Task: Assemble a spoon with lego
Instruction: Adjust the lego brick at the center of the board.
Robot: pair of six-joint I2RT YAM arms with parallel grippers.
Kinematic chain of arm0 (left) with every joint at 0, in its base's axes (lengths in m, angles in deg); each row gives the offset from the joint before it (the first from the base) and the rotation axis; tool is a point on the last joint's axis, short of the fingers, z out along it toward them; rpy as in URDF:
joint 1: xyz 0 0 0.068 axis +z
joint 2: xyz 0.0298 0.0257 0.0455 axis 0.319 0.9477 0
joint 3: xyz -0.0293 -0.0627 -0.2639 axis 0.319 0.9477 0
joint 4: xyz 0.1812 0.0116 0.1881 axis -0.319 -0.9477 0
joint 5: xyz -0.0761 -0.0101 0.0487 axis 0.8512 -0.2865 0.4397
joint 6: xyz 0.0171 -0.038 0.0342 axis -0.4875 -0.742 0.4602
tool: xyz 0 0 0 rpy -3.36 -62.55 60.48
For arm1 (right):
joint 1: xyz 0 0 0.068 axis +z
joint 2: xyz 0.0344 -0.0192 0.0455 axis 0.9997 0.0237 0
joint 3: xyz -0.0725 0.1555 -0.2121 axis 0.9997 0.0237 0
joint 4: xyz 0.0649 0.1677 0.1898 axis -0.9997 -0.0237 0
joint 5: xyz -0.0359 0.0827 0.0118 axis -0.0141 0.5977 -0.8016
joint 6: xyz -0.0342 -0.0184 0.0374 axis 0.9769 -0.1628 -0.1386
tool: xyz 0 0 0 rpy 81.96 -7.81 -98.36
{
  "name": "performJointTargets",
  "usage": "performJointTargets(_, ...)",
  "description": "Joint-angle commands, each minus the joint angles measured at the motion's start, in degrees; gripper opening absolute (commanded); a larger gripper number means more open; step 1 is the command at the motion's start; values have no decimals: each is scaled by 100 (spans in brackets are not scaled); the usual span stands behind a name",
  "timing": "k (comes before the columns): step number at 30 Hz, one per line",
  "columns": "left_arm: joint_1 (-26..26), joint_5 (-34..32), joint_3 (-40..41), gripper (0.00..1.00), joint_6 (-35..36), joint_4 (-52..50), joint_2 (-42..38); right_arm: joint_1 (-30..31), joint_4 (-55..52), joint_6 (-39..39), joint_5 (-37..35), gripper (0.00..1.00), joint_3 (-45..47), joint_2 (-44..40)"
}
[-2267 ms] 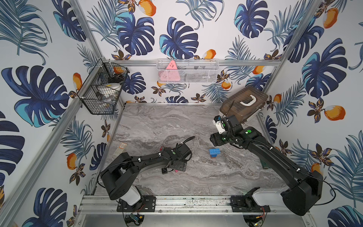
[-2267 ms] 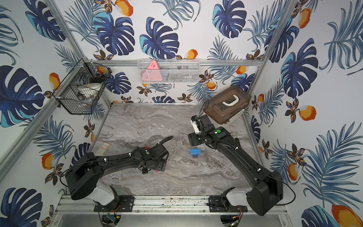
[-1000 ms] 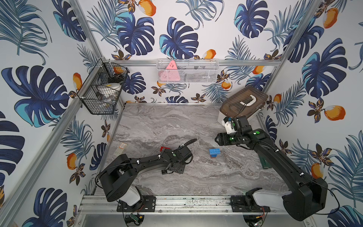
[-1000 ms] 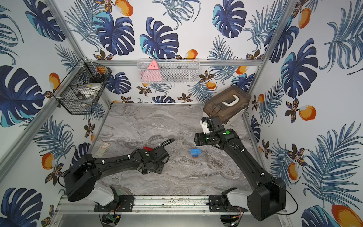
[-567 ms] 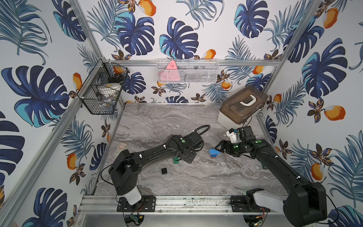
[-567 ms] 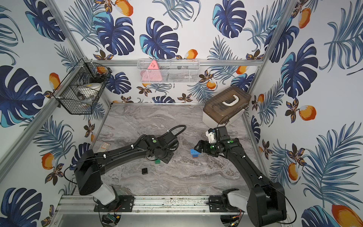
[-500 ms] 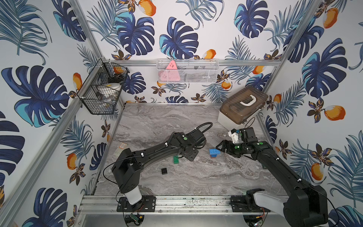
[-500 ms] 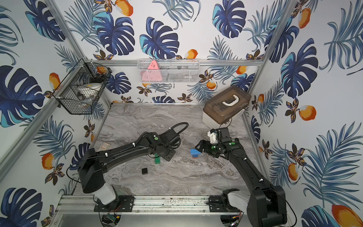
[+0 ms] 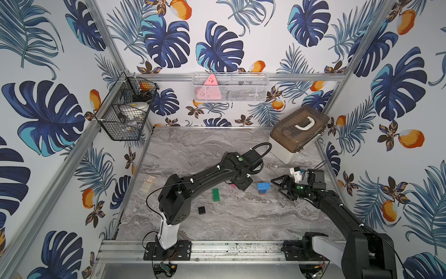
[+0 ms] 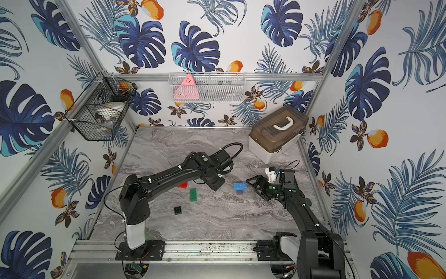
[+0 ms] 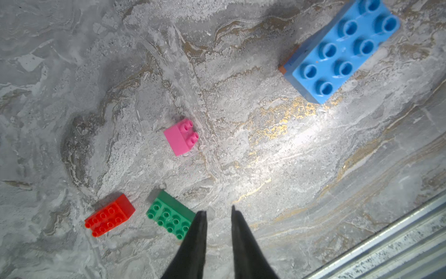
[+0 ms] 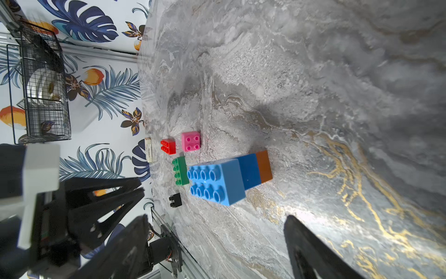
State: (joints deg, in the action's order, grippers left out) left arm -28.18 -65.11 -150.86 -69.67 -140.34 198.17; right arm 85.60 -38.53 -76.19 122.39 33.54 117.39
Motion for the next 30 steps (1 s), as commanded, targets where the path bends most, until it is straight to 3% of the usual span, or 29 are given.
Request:
performJointTargets(1, 482, 283, 27, 36, -74, 355, 33, -3, -302, 409, -60, 92, -272, -54)
performJointTargets(6, 972, 886, 331, 48, -20, 1089, 320, -3, -328, 364, -45, 91, -465, 8)
performJointTargets(12, 1055, 1374, 211, 44, 44, 1735, 919, 4, -526, 535, -128, 91, -580, 93)
performJointTargets(18, 1057, 728, -16, 44, 22, 1491, 1231, 6, -514, 554, -126, 91, -573, 136)
performJointTargets(30, 1040, 883, 382, 43, 6, 1493, 1255, 6, -470, 553, -150, 90, -513, 166)
